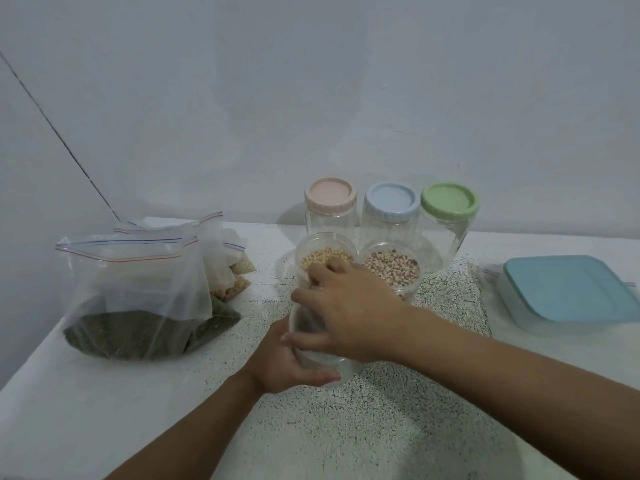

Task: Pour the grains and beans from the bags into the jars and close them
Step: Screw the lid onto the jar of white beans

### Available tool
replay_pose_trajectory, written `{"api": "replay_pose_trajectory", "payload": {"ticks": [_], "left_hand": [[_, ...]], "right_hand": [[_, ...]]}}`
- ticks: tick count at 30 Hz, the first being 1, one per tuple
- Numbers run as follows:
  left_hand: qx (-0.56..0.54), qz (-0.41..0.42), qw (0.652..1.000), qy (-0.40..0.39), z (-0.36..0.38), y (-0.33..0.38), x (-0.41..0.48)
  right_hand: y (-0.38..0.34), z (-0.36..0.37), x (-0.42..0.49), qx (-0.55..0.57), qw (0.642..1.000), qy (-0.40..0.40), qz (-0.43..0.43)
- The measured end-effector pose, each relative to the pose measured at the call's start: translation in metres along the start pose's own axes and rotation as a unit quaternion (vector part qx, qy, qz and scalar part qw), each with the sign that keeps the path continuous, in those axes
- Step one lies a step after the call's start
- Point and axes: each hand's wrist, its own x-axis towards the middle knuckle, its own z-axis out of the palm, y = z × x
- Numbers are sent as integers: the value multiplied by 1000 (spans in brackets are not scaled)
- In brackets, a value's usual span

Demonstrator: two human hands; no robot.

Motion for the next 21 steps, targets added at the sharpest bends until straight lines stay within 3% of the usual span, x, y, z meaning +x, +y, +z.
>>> {"api": "replay_pose_trajectory", "payload": {"ticks": [4, 10, 12, 15, 17, 19, 21], "left_hand": [[-21, -7, 1000, 1, 1, 3, 3], [-28, 32, 999, 9, 1, 16, 2], [-20, 46, 999, 0, 1, 12, 4], [-8, 4, 1000, -10, -1, 9, 2], [-14, -16, 1000, -9, -1, 8, 1], [-27, -24, 999, -17, 3, 8, 1], [-16, -19, 999, -22, 6, 13, 0]], "right_hand": [[-10, 1, 1, -52, 997, -42, 36], [7, -25, 10, 143, 976, -134, -99], [7, -26, 11, 174, 974, -104, -99], [-2, -13, 6, 58, 996, -43, -44], [-11, -5, 2, -53, 996, -70, 14], [-18, -1, 2, -83, 991, -99, 34], [-16, -1, 2, -48, 995, -82, -7]]}}
